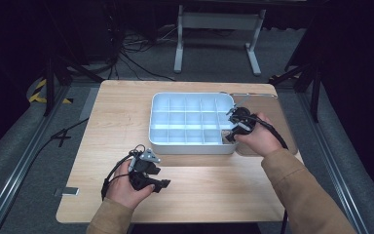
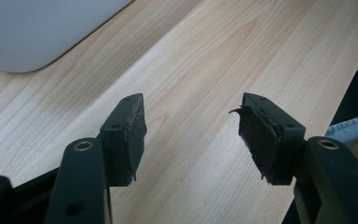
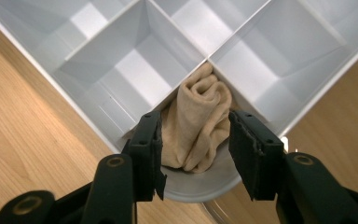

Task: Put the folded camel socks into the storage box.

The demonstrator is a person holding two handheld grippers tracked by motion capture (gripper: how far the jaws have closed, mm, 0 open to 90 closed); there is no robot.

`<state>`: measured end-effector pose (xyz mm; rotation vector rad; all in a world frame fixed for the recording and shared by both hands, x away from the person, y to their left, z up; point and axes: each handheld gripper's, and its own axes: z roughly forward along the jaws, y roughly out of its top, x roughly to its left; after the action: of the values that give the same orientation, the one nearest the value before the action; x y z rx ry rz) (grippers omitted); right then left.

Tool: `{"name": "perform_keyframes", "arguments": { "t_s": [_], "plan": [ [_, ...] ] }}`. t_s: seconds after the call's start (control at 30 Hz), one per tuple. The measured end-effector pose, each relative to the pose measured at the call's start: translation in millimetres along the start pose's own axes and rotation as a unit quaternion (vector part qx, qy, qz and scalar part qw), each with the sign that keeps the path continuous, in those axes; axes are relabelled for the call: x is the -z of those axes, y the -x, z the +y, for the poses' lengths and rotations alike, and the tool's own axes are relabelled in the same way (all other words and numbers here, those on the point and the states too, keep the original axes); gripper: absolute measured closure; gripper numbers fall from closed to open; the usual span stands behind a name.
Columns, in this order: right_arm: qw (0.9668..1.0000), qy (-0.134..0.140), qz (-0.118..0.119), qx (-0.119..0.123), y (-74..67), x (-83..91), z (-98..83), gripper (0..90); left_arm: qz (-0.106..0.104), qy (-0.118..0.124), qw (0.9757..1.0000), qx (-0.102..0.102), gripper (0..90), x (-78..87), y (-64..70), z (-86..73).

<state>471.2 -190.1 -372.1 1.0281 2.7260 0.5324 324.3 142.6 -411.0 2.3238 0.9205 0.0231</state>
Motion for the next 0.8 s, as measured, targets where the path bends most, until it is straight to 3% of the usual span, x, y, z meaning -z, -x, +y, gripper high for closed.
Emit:
{"name": "perform_keyframes", "arguments": {
  "t_s": [0.2,0.37,0.8],
  "plan": [
    [0.9988,0.048,-0.006,0.008,-1.4,19.6,-6.1,54.8,0.002,0.003,1.0,0.001,41.9,2.1,0.0,-0.5],
    [0.9959,0.09,0.011,0.01,-4.9,37.3,-15.4,54.8,0.001,0.003,1.0,-0.003,41.9,3.4,-0.4,-0.5],
    [0.9871,0.151,0.051,0.019,-15.2,69.5,-46.4,52.6,0.001,0.009,1.0,0.0,41.9,8.9,2.6,-2.3]
  ]
}}
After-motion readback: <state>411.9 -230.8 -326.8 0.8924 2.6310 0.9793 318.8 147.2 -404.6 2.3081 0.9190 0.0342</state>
